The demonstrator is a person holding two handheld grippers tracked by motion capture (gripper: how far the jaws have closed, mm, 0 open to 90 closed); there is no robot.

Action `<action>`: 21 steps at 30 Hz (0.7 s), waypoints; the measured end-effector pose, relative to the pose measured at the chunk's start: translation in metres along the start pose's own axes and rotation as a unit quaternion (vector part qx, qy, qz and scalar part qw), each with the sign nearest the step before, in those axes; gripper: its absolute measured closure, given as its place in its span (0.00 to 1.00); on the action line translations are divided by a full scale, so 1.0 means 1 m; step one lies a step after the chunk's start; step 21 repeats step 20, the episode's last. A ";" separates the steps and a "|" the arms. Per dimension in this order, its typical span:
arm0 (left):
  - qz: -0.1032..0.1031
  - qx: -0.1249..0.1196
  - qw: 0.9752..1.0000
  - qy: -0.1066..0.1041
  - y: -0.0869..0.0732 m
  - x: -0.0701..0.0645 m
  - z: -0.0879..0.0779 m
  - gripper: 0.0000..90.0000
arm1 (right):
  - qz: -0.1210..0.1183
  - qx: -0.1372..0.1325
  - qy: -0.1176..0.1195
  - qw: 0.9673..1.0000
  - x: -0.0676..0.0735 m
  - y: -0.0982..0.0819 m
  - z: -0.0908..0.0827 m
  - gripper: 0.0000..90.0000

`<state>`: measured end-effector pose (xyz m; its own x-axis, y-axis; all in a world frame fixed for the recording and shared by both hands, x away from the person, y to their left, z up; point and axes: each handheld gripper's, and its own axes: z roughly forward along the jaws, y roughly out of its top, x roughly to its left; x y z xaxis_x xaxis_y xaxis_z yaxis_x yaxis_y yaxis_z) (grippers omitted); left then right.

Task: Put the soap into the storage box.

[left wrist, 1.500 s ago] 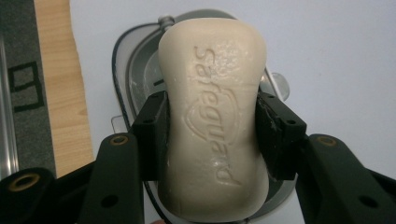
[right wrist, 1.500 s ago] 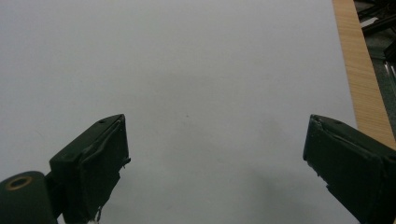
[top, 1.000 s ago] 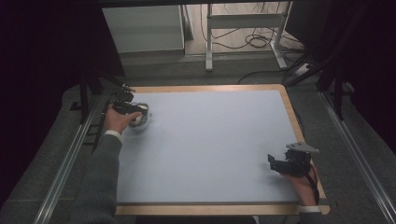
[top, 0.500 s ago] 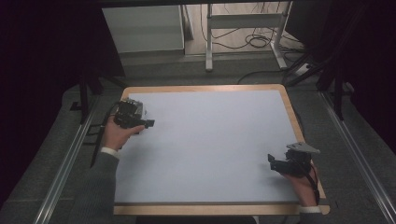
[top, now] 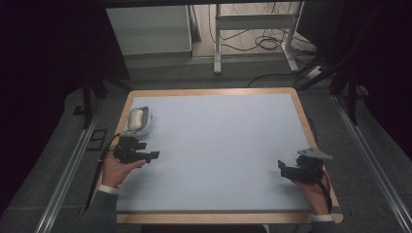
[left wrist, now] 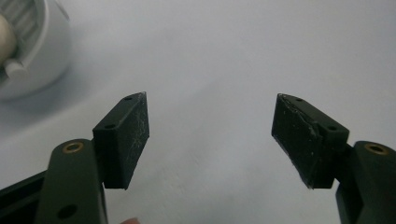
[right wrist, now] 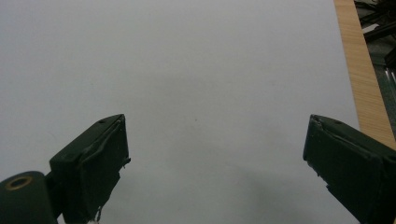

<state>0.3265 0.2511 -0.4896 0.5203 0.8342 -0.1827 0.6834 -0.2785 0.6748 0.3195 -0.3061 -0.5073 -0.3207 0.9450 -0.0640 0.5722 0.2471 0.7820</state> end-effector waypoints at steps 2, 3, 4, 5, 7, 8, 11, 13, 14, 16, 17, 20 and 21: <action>0.002 0.002 1.000 -0.004 -0.012 -0.004 -0.001 0.30 | -0.001 0.000 0.000 1.000 0.000 0.000 0.000 0.07; 0.000 0.000 1.000 -0.007 -0.016 -0.004 -0.001 0.30 | -0.001 0.000 0.001 1.000 0.000 0.000 0.000 0.07; -0.001 -0.001 1.000 -0.010 -0.020 -0.005 -0.002 0.30 | 0.000 0.000 0.001 1.000 0.000 0.000 0.000 0.07; -0.004 -0.004 1.000 -0.011 -0.025 -0.007 -0.002 0.30 | -0.001 0.000 0.000 1.000 0.000 0.000 0.000 0.07; -0.009 -0.006 1.000 -0.011 -0.031 -0.008 -0.003 0.30 | -0.001 0.000 0.000 1.000 0.000 0.000 0.000 0.07; -0.007 -0.007 1.000 -0.009 -0.033 -0.009 -0.003 0.30 | -0.002 0.000 0.000 1.000 0.000 0.000 0.000 0.07; -0.002 -0.006 1.000 -0.008 -0.035 -0.011 -0.004 0.30 | -0.002 -0.002 0.000 1.000 0.001 0.001 0.000 0.07; -0.001 -0.005 1.000 -0.007 -0.035 -0.011 -0.004 0.30 | -0.004 -0.004 0.000 1.000 0.002 0.001 0.000 0.07; -0.001 -0.006 1.000 -0.006 -0.036 -0.010 -0.004 0.29 | -0.004 -0.004 0.000 1.000 0.002 0.001 0.000 0.07; -0.006 -0.007 1.000 -0.006 -0.037 -0.010 -0.005 0.29 | -0.005 -0.004 0.001 1.000 0.002 0.001 -0.001 0.08; -0.006 -0.006 1.000 -0.006 -0.039 -0.010 -0.005 0.29 | -0.007 -0.005 0.001 1.000 0.002 0.001 -0.001 0.08; -0.006 -0.004 1.000 -0.003 -0.043 -0.009 -0.006 0.28 | -0.011 -0.009 0.004 1.000 0.003 0.002 -0.001 0.08; -0.006 -0.004 1.000 -0.003 -0.043 -0.009 -0.006 0.28 | -0.011 -0.009 0.004 1.000 0.003 0.002 -0.001 0.08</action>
